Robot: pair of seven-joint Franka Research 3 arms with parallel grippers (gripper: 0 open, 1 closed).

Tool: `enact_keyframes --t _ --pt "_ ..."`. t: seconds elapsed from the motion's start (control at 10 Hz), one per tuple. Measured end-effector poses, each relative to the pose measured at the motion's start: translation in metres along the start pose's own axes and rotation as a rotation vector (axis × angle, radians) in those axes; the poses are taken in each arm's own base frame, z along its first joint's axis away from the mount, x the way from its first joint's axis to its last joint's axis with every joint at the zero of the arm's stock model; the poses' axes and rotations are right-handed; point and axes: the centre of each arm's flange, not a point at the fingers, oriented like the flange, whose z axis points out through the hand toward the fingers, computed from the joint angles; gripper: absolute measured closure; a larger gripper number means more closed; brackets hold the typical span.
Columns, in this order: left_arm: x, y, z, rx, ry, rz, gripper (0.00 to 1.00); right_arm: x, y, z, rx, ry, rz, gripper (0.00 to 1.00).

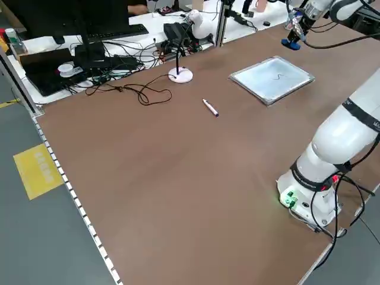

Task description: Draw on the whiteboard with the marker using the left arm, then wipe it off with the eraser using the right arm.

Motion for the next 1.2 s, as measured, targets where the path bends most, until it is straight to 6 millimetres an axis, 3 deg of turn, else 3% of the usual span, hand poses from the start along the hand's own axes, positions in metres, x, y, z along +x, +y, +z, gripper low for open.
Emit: enact_keyframes --t 0.4,1.0,1.2 --pt "0.004 0.000 0.003 -0.002 0.003 -0.001 0.00 -0.054 -0.044 0.015 -0.019 -0.019 0.001 0.45" --pt "0.005 -0.003 0.004 -0.003 0.002 -0.017 0.00 -0.099 -0.041 0.078 -0.134 -0.016 -0.079 0.45" --pt "0.005 -0.005 0.005 -0.004 0.001 -0.024 0.00 -0.105 -0.044 0.085 -0.147 0.010 -0.081 0.45"
